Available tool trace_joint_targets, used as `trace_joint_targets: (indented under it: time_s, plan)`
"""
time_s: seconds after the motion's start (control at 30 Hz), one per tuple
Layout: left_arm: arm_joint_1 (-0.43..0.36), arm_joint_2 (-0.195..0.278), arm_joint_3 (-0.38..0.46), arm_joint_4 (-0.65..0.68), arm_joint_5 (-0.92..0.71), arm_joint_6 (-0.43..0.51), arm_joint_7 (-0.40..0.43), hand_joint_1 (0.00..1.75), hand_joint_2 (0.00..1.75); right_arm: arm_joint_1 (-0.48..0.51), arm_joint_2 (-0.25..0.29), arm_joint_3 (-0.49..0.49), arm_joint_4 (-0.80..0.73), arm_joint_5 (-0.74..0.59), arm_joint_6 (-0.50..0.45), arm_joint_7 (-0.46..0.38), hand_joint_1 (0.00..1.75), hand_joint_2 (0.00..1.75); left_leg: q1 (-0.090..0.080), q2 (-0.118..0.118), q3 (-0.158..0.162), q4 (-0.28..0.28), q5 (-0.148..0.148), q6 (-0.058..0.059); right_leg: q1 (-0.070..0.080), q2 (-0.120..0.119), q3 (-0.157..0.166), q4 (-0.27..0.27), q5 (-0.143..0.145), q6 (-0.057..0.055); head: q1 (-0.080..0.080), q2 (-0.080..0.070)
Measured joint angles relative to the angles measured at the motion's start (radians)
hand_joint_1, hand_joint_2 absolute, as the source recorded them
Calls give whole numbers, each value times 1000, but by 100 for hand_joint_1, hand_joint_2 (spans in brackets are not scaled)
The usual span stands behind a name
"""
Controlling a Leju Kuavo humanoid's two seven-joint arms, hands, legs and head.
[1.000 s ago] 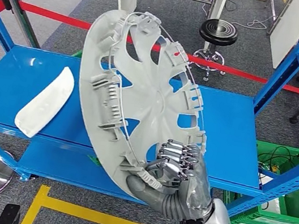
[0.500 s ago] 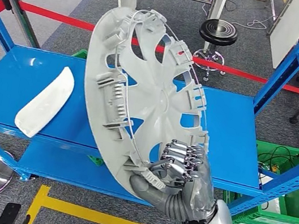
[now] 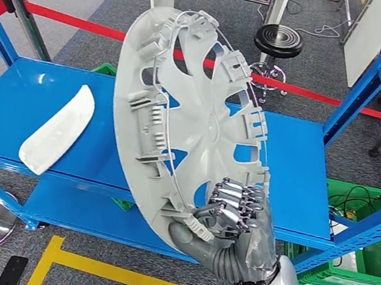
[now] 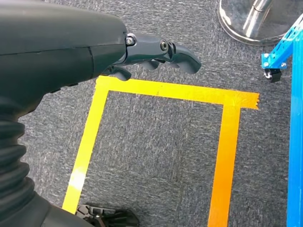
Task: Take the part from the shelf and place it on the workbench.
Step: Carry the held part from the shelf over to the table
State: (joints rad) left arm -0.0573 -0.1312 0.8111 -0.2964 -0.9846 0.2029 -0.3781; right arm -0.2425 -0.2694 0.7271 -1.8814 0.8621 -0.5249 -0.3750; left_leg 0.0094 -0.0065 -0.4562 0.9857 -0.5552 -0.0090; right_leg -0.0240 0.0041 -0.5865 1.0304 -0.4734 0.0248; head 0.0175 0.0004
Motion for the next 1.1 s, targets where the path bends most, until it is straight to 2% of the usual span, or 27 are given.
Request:
trace_joint_targets:
  time_s: [0.47, 0.7, 1.1]
  plan:
    - [0, 2, -8, 1, 0, -11, -4, 0, 175, 0, -4, 0, -2, 4, -2, 4, 175, 175, 0, 0, 0, 0, 0, 0, 0, 0, 0, 0, 0, 0, 0, 0]
    - [-1, 5, -13, 2, 26, -13, -52, 0, 175, 6, -7, -1, -4, 17, -18, 8, 175, 175, 0, 0, 0, 0, 0, 0, 0, 0, 0, 0, 0, 0, 0, 0]
    - [-2, 5, -17, 4, 33, -2, -38, 0, 175, 38, -7, -5, -13, -19, -15, 26, 175, 175, 0, 0, 0, 0, 0, 0, 0, 0, 0, 0, 0, 0, 0, 0]
